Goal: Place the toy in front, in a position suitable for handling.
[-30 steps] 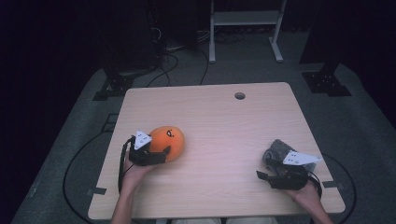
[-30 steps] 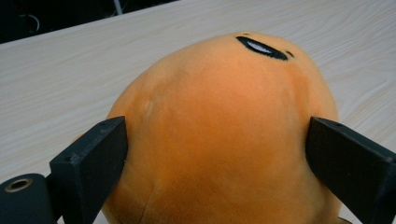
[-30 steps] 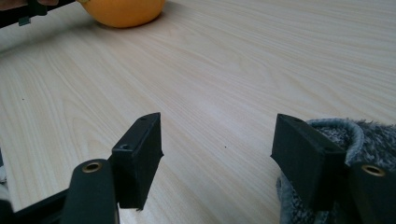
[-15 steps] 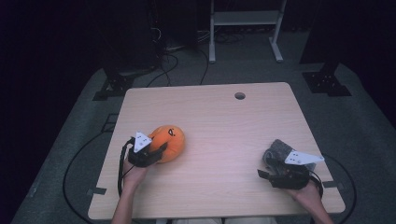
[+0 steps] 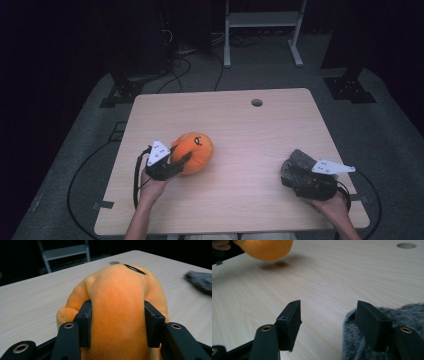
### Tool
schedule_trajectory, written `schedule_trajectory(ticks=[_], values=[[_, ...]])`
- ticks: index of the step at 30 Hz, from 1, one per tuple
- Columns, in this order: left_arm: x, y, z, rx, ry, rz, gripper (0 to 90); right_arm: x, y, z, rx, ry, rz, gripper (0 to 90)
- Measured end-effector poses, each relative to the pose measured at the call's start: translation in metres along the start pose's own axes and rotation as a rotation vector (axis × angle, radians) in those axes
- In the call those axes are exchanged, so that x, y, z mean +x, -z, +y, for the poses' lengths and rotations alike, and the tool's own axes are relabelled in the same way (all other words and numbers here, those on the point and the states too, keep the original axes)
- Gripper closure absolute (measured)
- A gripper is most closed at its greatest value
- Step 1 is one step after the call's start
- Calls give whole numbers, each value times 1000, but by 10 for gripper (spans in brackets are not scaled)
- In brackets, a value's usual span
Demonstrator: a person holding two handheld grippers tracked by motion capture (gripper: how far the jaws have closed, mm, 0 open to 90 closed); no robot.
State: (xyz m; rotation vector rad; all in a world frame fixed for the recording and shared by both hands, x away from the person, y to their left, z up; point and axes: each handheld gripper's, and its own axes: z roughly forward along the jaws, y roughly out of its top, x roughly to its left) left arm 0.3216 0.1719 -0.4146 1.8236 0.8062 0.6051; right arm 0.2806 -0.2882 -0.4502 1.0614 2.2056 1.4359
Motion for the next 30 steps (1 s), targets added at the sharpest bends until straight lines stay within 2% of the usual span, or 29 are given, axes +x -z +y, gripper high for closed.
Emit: schedule_trajectory(ticks=[1, 3, 4, 5, 7, 8, 9, 11, 14, 17, 18, 19, 20, 21, 22, 23, 24, 27, 29, 30], values=[[0, 0, 0, 0, 0, 0, 513, 0, 0, 0, 0, 0, 0, 344], [-12, -5, 4, 0, -24, -34, 512, -4, 4, 2, -13, 2, -46, 343], [-18, -8, 6, 2, -32, -51, 511, -10, 10, 5, -37, -17, -84, 344], [-24, -11, 8, -1, -41, -69, 511, -10, 10, 5, -37, -17, -84, 344], [-35, -16, 12, -2, -58, -99, 509, -18, 15, 7, -53, -51, -118, 348], [-40, -19, 13, -7, -60, -109, 508, -27, 18, 9, -53, -79, -167, 356], [-45, -22, 15, -6, -69, -123, 508, -27, 18, 9, -53, -79, -167, 356], [-54, -29, 18, -3, -81, -141, 507, -37, 18, 9, -54, -121, -189, 365], [-68, -39, 19, 10, -99, -174, 506, -48, 12, 8, 11, -171, -220, 384], [-80, -47, 17, 31, -120, -208, 505, -54, 3, 6, 72, -181, -242, 401], [-85, -49, 15, 37, -129, -217, 505, -54, -1, 6, 96, -177, -252, 404], [-87, -51, 14, 39, -130, -222, 504, -56, -10, 4, 153, -169, -260, 405], [-90, -52, 13, 46, -137, -232, 504, -56, -10, 4, 153, -169, -260, 405], [-92, -54, 12, 50, -140, -240, 502, -55, -20, 0, 220, -145, -278, 414], [-94, -55, 11, 54, -143, -248, 502, -55, -20, 0, 220, -145, -278, 414], [-96, -57, 9, 58, -146, -253, 500, -54, -25, -2, 251, -133, -290, 421], [-97, -58, 8, 66, -152, -259, 488, -54, -27, -6, 258, -122, -307, 461], [-102, -62, 3, 72, -159, -276, 461, -53, -26, -6, 262, -136, -321, 513], [-103, -61, 5, 79, -162, -277, 397, -50, -27, -8, 254, -117, -339, 600], [-103, -61, 5, 83, -159, -278, 297, -48, -27, -8, 256, -117, -335, 693]])
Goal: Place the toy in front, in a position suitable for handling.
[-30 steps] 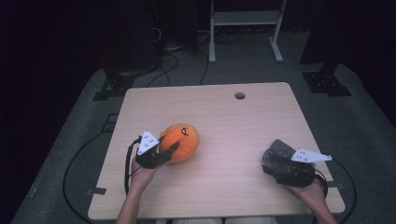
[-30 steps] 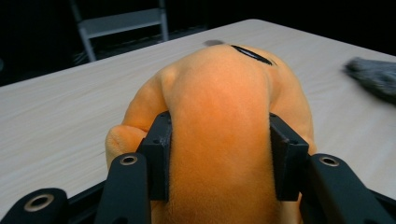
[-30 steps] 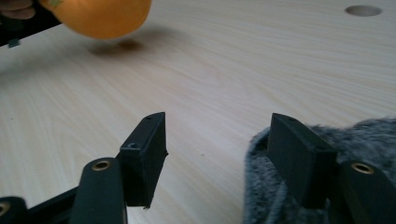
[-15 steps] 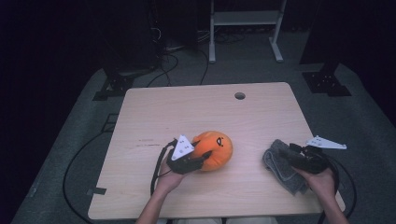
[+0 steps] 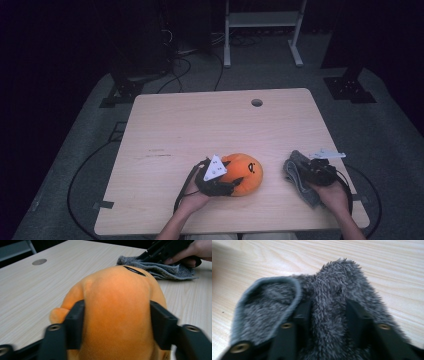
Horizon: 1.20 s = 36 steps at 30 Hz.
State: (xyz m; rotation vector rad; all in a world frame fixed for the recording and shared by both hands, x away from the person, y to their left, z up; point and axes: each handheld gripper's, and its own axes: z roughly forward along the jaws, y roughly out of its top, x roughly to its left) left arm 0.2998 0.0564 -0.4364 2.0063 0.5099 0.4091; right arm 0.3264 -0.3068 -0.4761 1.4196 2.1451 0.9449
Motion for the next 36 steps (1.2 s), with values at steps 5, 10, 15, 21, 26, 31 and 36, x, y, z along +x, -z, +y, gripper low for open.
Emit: schedule_trajectory(ticks=[5, 10, 15, 21, 26, 31, 36], values=[[8, 13, 5, -21, 80, -14, 111, 1, 0, 2, 14, 6, 22, 797], [16, 21, 1, -12, 57, 0, 245, -3, 4, 3, 22, -23, 46, 812], [15, 14, -4, 15, 25, -16, 384, 1, 20, 10, -42, -13, 88, 814], [15, 10, -10, 17, 33, 2, 415, 47, 61, 37, -221, 115, 262, 814], [15, 9, -10, 20, 32, 4, 422, 89, 65, 47, -261, 230, 377, 813], [13, 8, -10, 25, 21, 11, 422, 117, 39, 46, -209, 312, 373, 755], [12, 5, -11, 30, 5, -4, 420, 116, 30, 45, -242, 305, 368, 572]])
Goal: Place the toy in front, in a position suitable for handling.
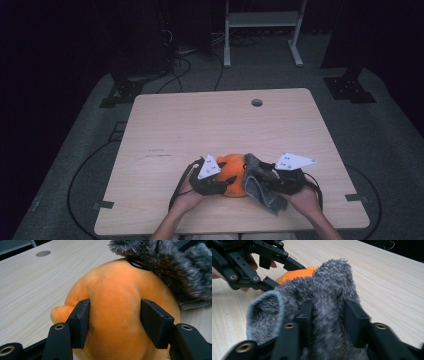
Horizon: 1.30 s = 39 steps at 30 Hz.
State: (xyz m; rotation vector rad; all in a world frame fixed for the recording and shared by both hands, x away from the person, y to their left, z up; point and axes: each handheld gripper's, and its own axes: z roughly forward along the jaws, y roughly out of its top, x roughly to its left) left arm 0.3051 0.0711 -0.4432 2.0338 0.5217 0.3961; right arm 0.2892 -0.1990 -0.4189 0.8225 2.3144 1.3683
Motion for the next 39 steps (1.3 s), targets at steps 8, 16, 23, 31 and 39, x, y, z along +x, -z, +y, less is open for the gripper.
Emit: schedule_trajectory(ticks=[8, 16, 23, 31, 39], values=[[-5, -2, 2, 10, -28, 0, 406, 4, -13, -1, -24, 3, 3, 691], [-1, -1, 2, 1, -6, -15, 389, -3, -4, -9, 10, -9, -4, 796], [1, -2, 1, 4, 10, -4, 380, -15, 11, -21, 57, -41, -45, 799], [3, 0, 3, -13, 17, -18, 311, 8, 6, -13, 28, 32, 20, 797], [11, 7, 4, 12, 13, -49, 377, -13, 9, -27, 70, -26, -56, 798]])
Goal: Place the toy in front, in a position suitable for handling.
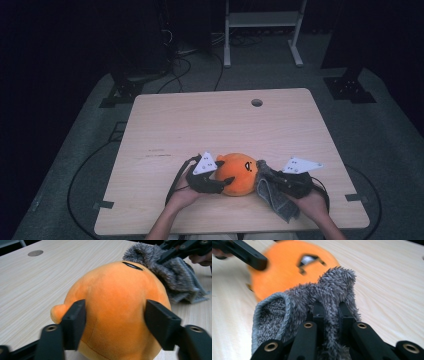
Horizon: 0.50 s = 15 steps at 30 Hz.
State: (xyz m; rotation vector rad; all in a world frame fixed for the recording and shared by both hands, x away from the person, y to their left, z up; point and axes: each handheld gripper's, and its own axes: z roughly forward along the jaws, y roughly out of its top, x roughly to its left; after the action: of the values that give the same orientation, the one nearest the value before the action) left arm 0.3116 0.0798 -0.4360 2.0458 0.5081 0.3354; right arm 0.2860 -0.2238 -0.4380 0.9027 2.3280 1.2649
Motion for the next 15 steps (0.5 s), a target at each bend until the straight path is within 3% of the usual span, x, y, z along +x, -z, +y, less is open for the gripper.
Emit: schedule_trajectory(ticks=[4, 7, 15], values=[[-4, -5, -3, -2, 2, 34, 402, 10, 4, 8, -62, 15, 52, 797], [-4, -7, -4, 2, 4, 42, 404, 21, -2, 12, -60, 68, 57, 797], [-1, -6, -4, 8, 15, 33, 405, 1, -2, 1, -16, 10, 16, 798]])
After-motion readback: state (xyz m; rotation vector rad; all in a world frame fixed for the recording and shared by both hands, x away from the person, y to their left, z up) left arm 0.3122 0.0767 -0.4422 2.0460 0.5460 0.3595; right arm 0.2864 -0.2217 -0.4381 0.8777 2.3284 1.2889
